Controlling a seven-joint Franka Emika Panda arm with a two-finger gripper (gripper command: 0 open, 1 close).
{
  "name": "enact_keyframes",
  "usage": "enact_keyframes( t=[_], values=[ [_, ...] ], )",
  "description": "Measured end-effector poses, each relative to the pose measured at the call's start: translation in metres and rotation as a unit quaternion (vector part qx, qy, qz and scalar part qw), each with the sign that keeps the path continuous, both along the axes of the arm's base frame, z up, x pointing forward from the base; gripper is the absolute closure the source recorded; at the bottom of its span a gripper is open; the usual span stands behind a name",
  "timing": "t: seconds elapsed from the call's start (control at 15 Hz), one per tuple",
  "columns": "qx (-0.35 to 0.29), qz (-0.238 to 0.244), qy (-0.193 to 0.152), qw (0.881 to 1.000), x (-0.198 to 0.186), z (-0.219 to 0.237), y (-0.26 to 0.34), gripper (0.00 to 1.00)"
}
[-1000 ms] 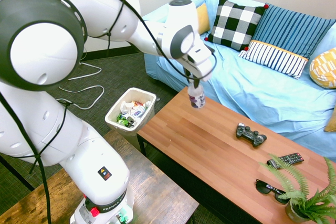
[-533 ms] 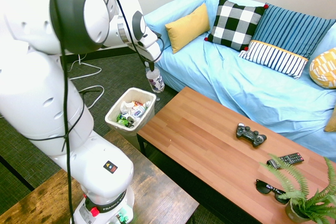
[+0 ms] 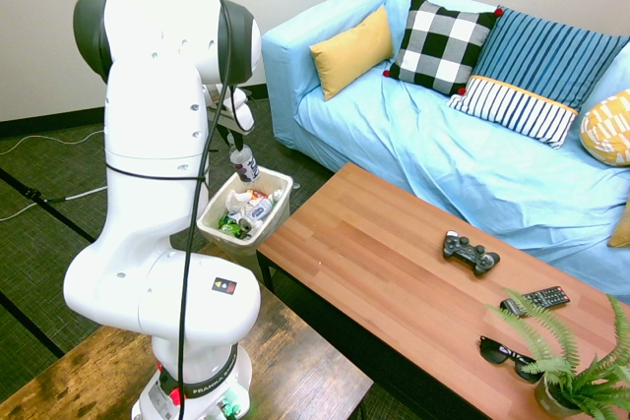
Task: Throw the bottle in the trash bin
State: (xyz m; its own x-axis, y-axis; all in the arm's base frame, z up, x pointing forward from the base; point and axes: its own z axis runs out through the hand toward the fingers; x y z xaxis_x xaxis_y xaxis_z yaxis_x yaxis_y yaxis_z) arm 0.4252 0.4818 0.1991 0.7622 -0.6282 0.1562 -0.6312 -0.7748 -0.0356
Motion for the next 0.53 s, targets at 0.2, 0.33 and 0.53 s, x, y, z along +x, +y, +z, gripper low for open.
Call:
enact_keyframes(
  t=[0.2, 0.33, 0.53],
  values=[
    [-0.008, 0.003, -0.007, 1.000, 0.012, -0.033, 0.024, 0.00],
    [-0.013, 0.001, -0.013, 1.000, 0.019, -0.040, 0.030, 0.00],
    [-0.023, -0.004, -0.020, 1.000, 0.026, -0.047, 0.029, 0.00]
  ],
)
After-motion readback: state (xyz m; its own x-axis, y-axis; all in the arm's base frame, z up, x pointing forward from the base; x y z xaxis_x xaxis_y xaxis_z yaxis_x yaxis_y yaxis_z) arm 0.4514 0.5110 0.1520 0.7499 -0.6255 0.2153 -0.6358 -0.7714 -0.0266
